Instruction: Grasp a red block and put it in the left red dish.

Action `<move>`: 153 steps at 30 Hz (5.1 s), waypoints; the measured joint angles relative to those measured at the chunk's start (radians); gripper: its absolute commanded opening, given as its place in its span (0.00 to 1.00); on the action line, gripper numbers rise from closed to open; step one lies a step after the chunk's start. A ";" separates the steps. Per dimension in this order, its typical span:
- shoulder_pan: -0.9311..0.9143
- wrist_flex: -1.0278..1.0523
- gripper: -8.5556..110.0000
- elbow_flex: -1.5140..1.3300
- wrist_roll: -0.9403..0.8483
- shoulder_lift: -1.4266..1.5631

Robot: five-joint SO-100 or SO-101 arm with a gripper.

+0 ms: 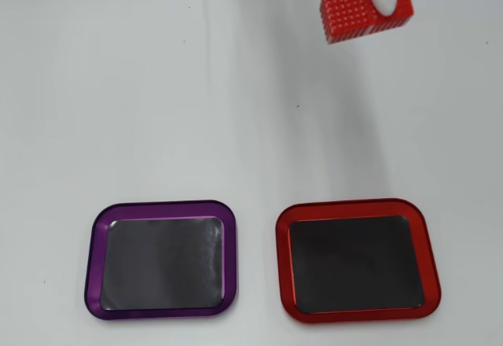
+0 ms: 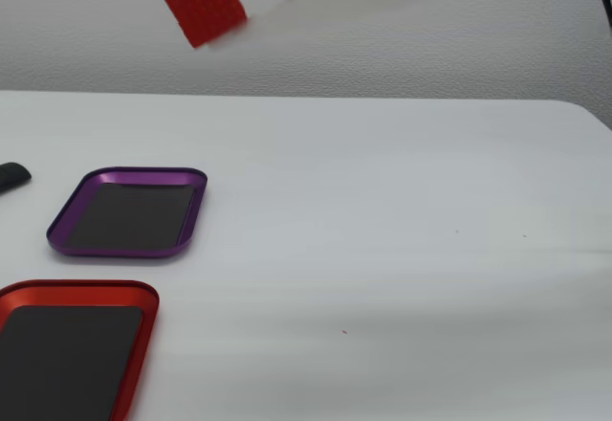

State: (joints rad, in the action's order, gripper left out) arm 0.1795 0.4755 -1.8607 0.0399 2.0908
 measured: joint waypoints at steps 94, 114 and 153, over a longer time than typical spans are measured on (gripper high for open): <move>-0.259 0.827 0.29 -0.334 -0.066 0.557; -0.265 0.611 0.20 -1.181 -0.061 1.253; -0.265 0.678 0.07 -1.200 0.020 1.253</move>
State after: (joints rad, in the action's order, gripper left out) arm -0.0859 1.1536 -3.0603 0.0598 3.3441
